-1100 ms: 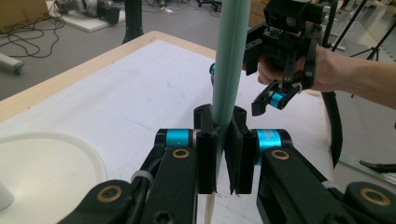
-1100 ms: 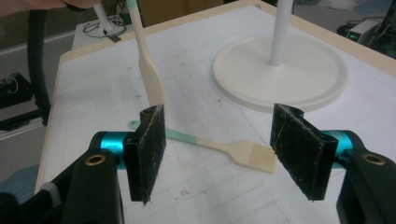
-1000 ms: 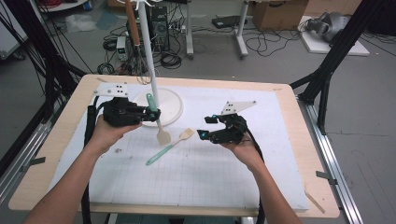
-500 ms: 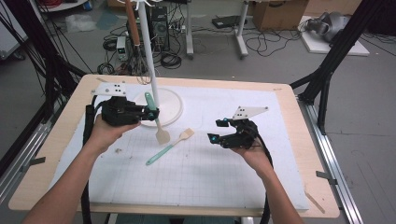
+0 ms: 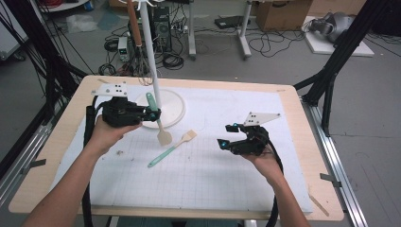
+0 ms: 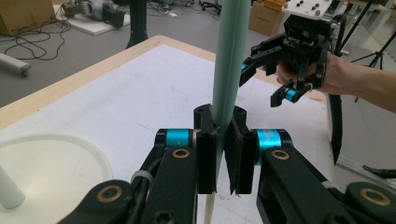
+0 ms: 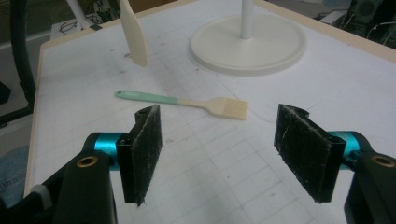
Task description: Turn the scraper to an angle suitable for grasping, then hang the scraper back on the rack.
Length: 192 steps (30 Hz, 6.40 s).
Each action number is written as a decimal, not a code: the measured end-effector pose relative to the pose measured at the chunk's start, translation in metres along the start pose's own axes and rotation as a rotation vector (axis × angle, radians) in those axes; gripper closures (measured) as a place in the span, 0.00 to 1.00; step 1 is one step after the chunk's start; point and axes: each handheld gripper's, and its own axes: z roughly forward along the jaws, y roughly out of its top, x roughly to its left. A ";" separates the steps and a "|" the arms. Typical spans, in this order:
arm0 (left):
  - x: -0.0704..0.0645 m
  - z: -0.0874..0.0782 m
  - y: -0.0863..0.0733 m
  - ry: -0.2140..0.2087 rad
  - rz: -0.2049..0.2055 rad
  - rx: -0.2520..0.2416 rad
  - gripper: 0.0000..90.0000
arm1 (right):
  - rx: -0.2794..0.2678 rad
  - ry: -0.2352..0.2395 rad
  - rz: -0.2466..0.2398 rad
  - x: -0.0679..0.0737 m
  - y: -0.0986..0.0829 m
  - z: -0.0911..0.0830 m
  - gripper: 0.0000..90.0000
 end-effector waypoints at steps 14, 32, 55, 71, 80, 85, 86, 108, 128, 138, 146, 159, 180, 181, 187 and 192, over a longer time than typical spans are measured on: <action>0.007 -0.008 0.016 0.008 0.005 -0.003 0.92 | -0.022 -0.033 0.019 -0.001 -0.011 -0.018 0.34; 0.030 -0.016 0.047 0.030 0.000 -0.001 0.92 | 0.003 -0.087 0.020 0.000 -0.034 -0.033 0.31; 0.051 -0.023 0.085 -0.004 0.013 -0.017 0.92 | -0.010 -0.103 0.032 -0.002 -0.042 -0.031 0.31; 0.062 -0.030 0.109 -0.015 0.019 -0.036 0.92 | -0.019 -0.092 0.046 -0.005 -0.043 -0.031 0.31; 0.067 -0.028 0.127 -0.009 0.034 -0.021 0.92 | -0.008 -0.098 0.042 -0.006 -0.043 -0.029 0.31; 0.070 -0.028 0.134 -0.002 0.026 -0.020 0.92 | -0.007 -0.099 0.035 -0.005 -0.043 -0.030 0.31; 0.071 -0.028 0.135 -0.004 0.027 -0.019 0.92 | -0.010 -0.099 0.039 -0.005 -0.043 -0.031 0.31; 0.089 -0.032 0.158 -0.007 0.002 -0.058 0.92 | -0.004 -0.099 0.038 -0.005 -0.044 -0.029 0.31; 0.104 -0.027 0.157 0.018 -0.029 -0.055 0.92 | 0.000 -0.082 0.027 -0.004 -0.045 -0.024 0.31; 0.098 -0.033 0.158 0.067 -0.013 -0.055 0.81 | -0.003 -0.069 0.030 -0.004 -0.044 -0.022 0.31; 0.091 -0.034 0.159 0.102 -0.005 -0.035 0.72 | -0.002 -0.065 0.028 -0.002 -0.043 -0.020 0.31; 0.080 -0.046 0.153 0.127 0.015 -0.038 0.68 | -0.017 -0.058 0.022 -0.004 -0.043 -0.023 0.31; 0.063 -0.064 0.142 0.149 0.038 -0.043 0.64 | -0.036 -0.075 0.034 -0.006 -0.044 -0.027 0.31; 0.063 -0.064 0.141 0.150 0.034 -0.045 0.64 | -0.034 -0.073 0.038 -0.006 -0.044 -0.027 0.31; 0.062 -0.063 0.137 0.141 0.034 -0.034 0.64 | -0.026 -0.076 0.024 -0.004 -0.043 -0.027 0.31; 0.060 -0.061 0.137 0.135 0.039 -0.038 0.64 | -0.030 -0.077 0.018 -0.003 -0.043 -0.026 0.31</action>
